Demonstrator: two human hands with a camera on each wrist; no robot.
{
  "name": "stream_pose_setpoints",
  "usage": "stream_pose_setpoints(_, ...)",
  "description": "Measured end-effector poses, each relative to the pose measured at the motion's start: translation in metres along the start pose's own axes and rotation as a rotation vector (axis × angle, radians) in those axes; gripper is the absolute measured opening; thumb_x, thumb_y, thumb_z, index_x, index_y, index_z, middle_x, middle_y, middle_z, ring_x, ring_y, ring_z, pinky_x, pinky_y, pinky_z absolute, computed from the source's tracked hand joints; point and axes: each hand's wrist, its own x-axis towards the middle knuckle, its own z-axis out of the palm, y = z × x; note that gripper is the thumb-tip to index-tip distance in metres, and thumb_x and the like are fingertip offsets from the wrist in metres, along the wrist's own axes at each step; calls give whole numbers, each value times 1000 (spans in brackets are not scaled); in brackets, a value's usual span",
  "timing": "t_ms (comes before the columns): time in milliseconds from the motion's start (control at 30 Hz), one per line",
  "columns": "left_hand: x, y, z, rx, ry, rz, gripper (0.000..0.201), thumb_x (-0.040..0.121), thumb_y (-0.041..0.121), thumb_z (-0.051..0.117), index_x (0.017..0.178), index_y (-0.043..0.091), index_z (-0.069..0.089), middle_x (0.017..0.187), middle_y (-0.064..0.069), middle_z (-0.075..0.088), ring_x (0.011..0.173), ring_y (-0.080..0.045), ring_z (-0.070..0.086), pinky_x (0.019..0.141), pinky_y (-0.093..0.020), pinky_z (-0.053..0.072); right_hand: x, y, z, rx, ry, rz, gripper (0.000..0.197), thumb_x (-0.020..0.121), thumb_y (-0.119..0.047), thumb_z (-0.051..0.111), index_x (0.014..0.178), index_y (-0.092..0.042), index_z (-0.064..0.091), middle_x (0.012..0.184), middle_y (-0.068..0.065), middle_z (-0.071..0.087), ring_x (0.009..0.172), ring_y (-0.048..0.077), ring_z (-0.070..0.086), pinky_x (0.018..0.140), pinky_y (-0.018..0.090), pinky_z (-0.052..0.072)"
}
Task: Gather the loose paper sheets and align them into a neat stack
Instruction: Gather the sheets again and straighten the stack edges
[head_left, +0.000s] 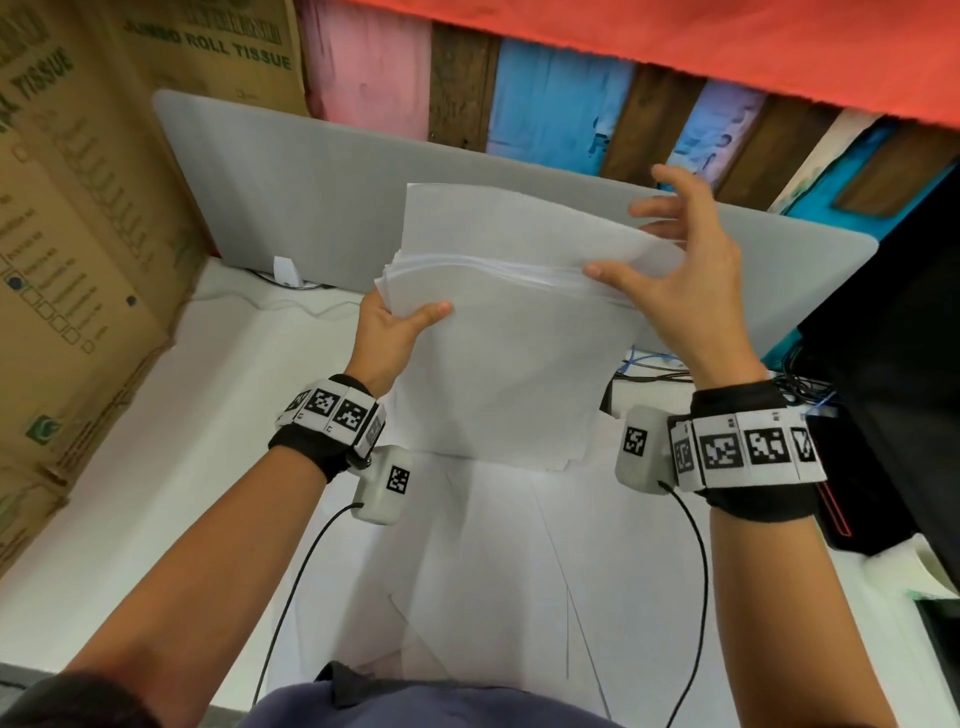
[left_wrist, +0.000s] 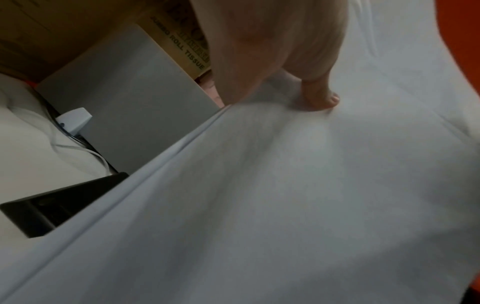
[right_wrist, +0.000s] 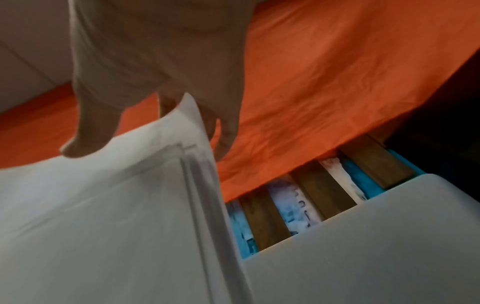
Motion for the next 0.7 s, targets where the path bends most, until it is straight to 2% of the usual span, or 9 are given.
stream_pose_setpoints(100,-1,0,-2,-23,18,12,27,79,-3,66,89,21,60,73,19,71,74,2,67,67,-14,51,-5,11,1,175,-18,68,86,63,-39,81,133,-22,34,116,-4,55,104,8,54,91,13,42)
stream_pose_setpoints(200,-2,0,-6,-32,22,19,25,79,-2,66,90,20,61,74,20,71,75,1,67,67,-15,51,-26,34,15,457,-114,330,86,54,-38,83,126,-18,41,116,-6,56,102,-1,58,79,11,48)
stream_pose_setpoints(267,-2,0,-6,-28,19,21,25,79,-2,66,91,20,61,74,19,71,76,0,68,68,-15,52,-42,49,32,475,-207,480,60,57,-25,82,109,-22,53,108,-4,61,88,-6,63,73,13,51)
stream_pose_setpoints(333,-2,0,-6,-25,13,22,26,79,-2,66,91,20,61,75,17,71,76,-1,68,69,-17,52,-57,60,50,456,-238,575,42,69,-6,77,97,-28,55,102,-5,63,88,0,63,85,23,51)
stream_pose_setpoints(400,-2,0,-6,-28,12,18,26,79,-1,66,93,20,61,78,15,70,77,-1,68,69,-17,53,-66,66,62,457,-207,655,36,74,-2,73,91,-28,56,98,-5,63,94,14,61,93,33,47)
stream_pose_setpoints(467,0,0,-8,-16,-5,5,26,80,-1,66,95,19,61,82,14,70,78,-1,67,70,-17,53,-69,68,68,483,-159,698,30,77,-1,70,87,-27,57,94,-4,63,94,19,61,92,34,48)
stream_pose_setpoints(533,3,-2,-13,13,-42,-29,25,80,0,66,96,18,61,83,14,70,79,-1,67,69,-17,53,-70,69,70,514,-117,712,28,79,0,68,85,-26,57,89,-6,63,83,9,63,82,25,51)
stream_pose_setpoints(600,4,-10,-20,55,-92,-86,27,79,-1,66,102,12,61,91,7,69,81,-4,68,74,-21,54,-72,68,71,528,-102,706,27,80,0,67,86,-25,57,89,-7,63,77,1,63,77,18,51)
stream_pose_setpoints(700,0,-31,-28,132,-148,-196,38,76,-3,69,112,5,59,101,-1,65,90,-9,64,90,-32,50,-72,65,70,530,-97,724,27,82,-1,66,83,-25,53,88,-8,61,83,8,60,85,26,48)
